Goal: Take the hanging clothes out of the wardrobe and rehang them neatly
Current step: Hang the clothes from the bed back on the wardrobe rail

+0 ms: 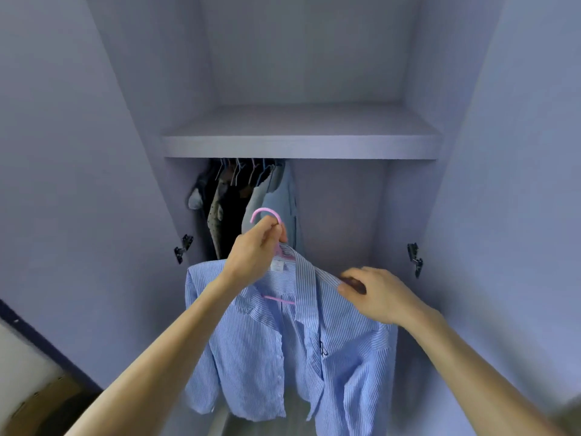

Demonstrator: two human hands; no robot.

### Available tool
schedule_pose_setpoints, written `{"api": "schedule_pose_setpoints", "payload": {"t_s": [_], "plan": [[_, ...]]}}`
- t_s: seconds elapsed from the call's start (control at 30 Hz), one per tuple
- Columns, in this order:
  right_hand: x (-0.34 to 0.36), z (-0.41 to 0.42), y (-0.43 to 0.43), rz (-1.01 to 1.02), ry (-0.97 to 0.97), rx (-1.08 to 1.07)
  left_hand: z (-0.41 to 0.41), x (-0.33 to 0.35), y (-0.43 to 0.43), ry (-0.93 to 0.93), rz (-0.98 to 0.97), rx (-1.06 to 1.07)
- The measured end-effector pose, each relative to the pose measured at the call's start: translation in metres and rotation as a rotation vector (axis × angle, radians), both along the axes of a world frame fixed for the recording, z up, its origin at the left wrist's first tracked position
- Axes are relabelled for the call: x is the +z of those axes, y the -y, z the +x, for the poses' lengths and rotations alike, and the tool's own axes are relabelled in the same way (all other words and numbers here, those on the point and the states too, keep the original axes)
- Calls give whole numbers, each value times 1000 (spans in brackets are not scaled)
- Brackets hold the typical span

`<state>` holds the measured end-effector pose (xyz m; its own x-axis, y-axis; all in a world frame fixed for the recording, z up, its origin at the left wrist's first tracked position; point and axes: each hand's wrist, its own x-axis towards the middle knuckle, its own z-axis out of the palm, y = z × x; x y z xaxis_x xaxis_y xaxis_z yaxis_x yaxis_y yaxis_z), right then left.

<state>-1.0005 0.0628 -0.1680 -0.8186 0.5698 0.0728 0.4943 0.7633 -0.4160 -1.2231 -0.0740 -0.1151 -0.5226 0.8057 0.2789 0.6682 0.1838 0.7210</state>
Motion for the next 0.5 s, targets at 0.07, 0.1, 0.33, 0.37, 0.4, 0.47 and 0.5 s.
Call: {"api": "schedule_pose_setpoints", "payload": {"t_s": [0.07,0.1,0.33,0.37,0.4,0.47,0.5], "plan": [[-5,20,-10,-13,86,-64,-3,1,-10,11,14,-14],[-8,27,-12,-51,104,-76,-4,0,-14,13,16,-13],[-31,36,11,-365,150,61,2,-28,-49,24,-70,-40],[-41,34,14,-408,133,54,1,-31,-51,6,-111,-63],[-51,33,18,-456,111,41,-2,-35,-52,-28,-175,-96],[-71,29,23,-538,67,0,-9,-42,-50,-96,-343,-153],[-80,27,25,-580,50,-25,-15,-47,-47,-113,-416,-165]]}}
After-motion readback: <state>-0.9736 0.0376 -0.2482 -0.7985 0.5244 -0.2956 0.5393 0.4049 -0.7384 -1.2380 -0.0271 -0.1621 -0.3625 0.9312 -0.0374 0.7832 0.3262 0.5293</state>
